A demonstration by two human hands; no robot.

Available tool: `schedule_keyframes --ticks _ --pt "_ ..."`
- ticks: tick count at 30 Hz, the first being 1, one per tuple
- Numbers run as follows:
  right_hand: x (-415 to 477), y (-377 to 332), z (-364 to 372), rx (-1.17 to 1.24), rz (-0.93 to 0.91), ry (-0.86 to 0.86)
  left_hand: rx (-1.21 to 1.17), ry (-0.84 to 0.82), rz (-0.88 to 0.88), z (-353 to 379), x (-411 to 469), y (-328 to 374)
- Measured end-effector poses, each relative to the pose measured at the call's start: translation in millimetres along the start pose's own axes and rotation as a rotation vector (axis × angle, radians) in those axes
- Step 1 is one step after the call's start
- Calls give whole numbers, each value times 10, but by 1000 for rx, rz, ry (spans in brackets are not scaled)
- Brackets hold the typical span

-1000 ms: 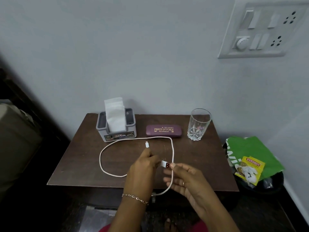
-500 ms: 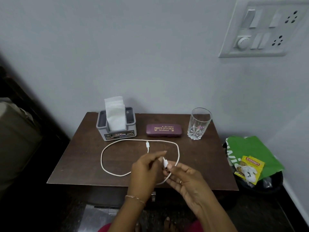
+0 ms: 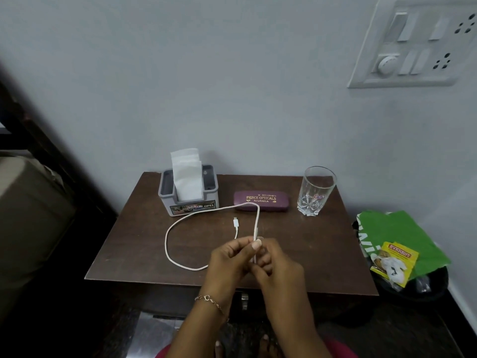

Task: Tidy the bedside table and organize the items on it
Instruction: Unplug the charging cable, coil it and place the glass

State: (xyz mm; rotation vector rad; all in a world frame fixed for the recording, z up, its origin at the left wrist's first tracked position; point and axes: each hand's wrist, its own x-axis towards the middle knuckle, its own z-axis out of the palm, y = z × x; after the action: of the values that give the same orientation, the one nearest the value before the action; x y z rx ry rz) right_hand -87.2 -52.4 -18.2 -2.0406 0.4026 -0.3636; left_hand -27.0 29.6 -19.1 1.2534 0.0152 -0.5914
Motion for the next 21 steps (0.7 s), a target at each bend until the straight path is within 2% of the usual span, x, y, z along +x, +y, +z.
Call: schedule_keyframes --ticks 2,4,6,9,10,13,15,18,21 --pt "-4 5 -15 -10 -57 -6 28 -9 44 -8 -12 36" --pt "16 -6 -41 86 -65 6 38 7 72 -16 -6 72" --pt "45 22 -71 144 -91 128 15 31 84 -32 -6 99" --pt "102 86 -125 12 -154 321 8 44 80 -100 2 123" --pt "125 81 -140 -35 -193 309 48 50 87 -120 7 127" --pt "195 47 -137 -311 -348 72 311 56 198 -174 31 117" --pt "220 68 -90 -482 -415 -23 468 23 271 -211 27 120" --pt "262 94 -70 -472 -393 -46 496 0 310 -306 20 165" --pt "357 87 -34 -445 -376 -36 411 28 327 -333 23 216"
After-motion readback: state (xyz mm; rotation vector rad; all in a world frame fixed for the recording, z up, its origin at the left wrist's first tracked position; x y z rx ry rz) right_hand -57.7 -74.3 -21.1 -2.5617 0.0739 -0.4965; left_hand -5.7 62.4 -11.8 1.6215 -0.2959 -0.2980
